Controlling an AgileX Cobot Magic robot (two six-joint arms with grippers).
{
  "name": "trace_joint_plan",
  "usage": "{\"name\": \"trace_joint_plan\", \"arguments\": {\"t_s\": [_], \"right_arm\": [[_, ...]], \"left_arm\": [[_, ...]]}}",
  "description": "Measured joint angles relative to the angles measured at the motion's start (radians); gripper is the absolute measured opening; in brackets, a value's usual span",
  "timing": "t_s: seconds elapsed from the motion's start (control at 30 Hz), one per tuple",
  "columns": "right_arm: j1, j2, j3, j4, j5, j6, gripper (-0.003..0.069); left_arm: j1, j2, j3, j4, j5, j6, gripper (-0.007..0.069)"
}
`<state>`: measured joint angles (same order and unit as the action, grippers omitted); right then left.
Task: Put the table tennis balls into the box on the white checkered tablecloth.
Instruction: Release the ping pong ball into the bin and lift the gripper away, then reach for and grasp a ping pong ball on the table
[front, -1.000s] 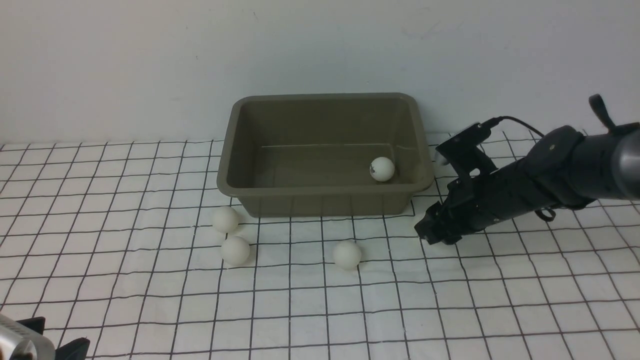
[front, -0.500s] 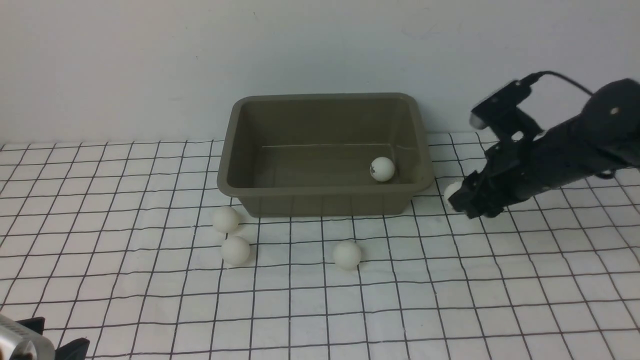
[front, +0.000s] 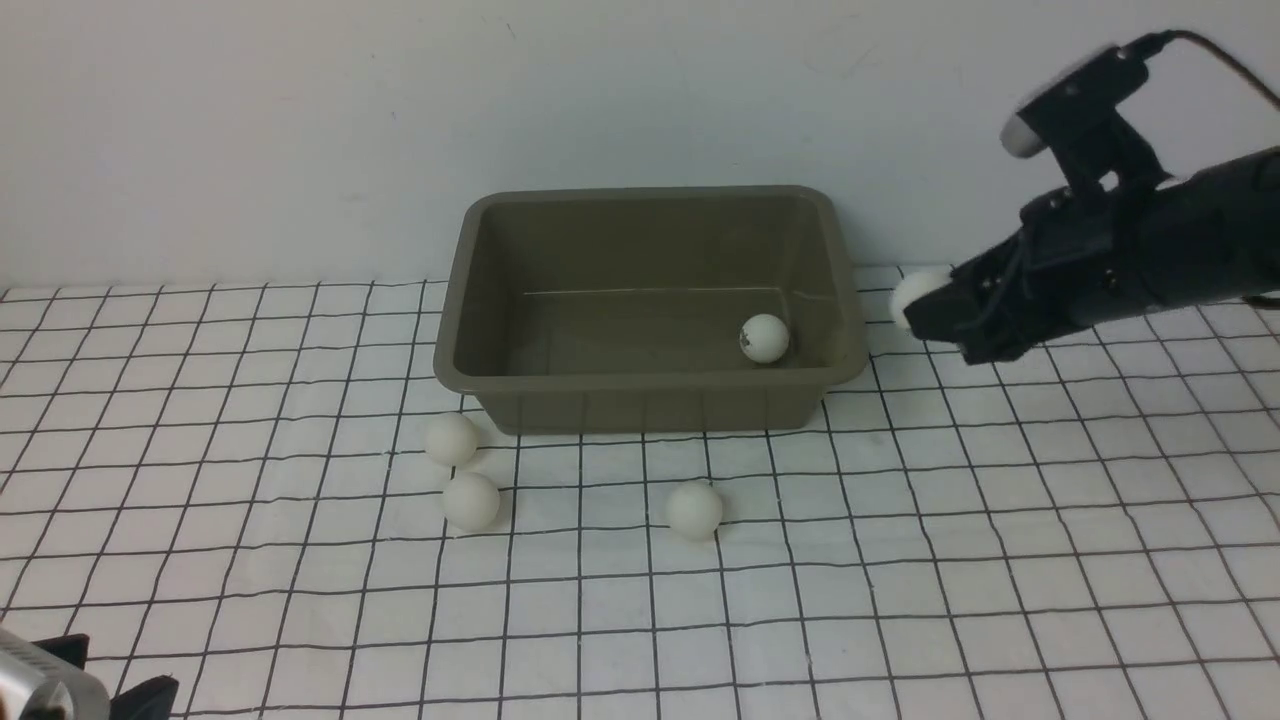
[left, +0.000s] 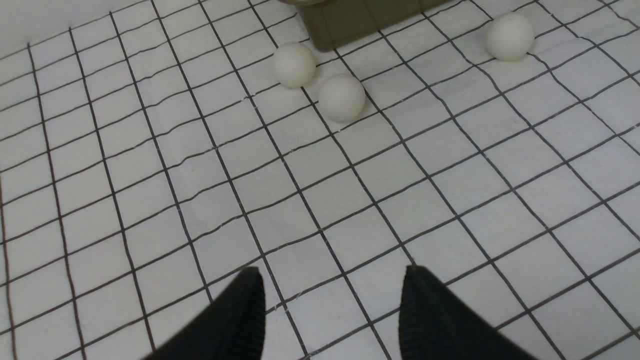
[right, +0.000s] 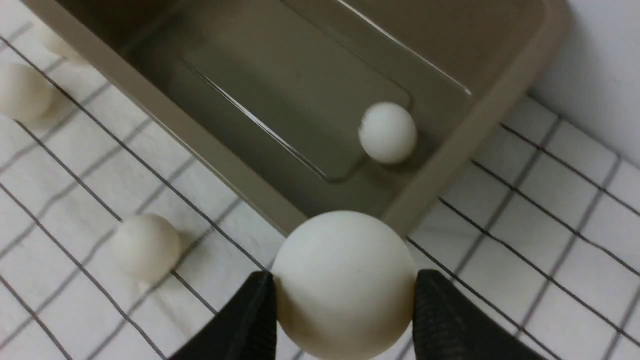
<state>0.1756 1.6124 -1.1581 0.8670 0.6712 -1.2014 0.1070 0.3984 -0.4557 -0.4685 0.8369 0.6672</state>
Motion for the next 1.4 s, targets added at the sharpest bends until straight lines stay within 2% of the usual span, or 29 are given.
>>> {"name": "trace_joint_plan", "arguments": {"t_s": [0.03, 0.13, 0.27, 0.37, 0.57, 0.73, 0.87, 0.97, 1.03, 1.13, 1.4], "right_arm": [[0.003, 0.001, 0.000, 0.020, -0.003, -0.008, 0.0321], [0.039, 0.050, -0.009, 0.174, -0.071, -0.148, 0.0321], [0.048, 0.151, -0.080, 0.273, -0.080, -0.231, 0.0321], [0.048, 0.238, -0.173, 0.294, -0.049, -0.251, 0.0321], [0.048, 0.360, -0.313, 0.297, 0.035, -0.254, 0.0321], [0.048, 0.378, -0.326, 0.296, 0.037, -0.254, 0.0323], [0.048, 0.379, -0.328, 0.293, 0.037, -0.253, 0.0384], [0.048, 0.376, -0.329, 0.292, 0.037, -0.277, 0.0479], [0.048, 0.359, -0.329, 0.283, 0.035, -0.312, 0.0510], [0.046, 0.285, -0.329, 0.234, 0.031, -0.320, 0.0518], [-0.006, 0.098, -0.329, 0.108, 0.037, -0.216, 0.0519]], "left_arm": [[0.000, 0.000, 0.000, 0.000, 0.000, 0.000, 0.0335], [0.000, 0.000, 0.000, 0.000, 0.000, 0.000, 0.0335], [0.000, 0.000, 0.000, 0.001, 0.000, 0.000, 0.0335], [0.000, 0.000, 0.000, 0.001, 0.000, 0.000, 0.0335], [0.000, 0.000, 0.000, 0.001, 0.000, 0.000, 0.0335], [0.000, 0.000, 0.000, 0.001, 0.000, 0.000, 0.0335], [0.000, 0.000, 0.000, 0.001, 0.000, 0.000, 0.0335], [0.000, 0.000, 0.000, 0.001, 0.000, 0.000, 0.0335], [0.000, 0.000, 0.000, 0.001, 0.000, 0.000, 0.0335], [0.000, 0.000, 0.000, 0.001, 0.000, 0.000, 0.0335], [0.000, 0.000, 0.000, 0.001, 0.000, 0.000, 0.0335]]}}
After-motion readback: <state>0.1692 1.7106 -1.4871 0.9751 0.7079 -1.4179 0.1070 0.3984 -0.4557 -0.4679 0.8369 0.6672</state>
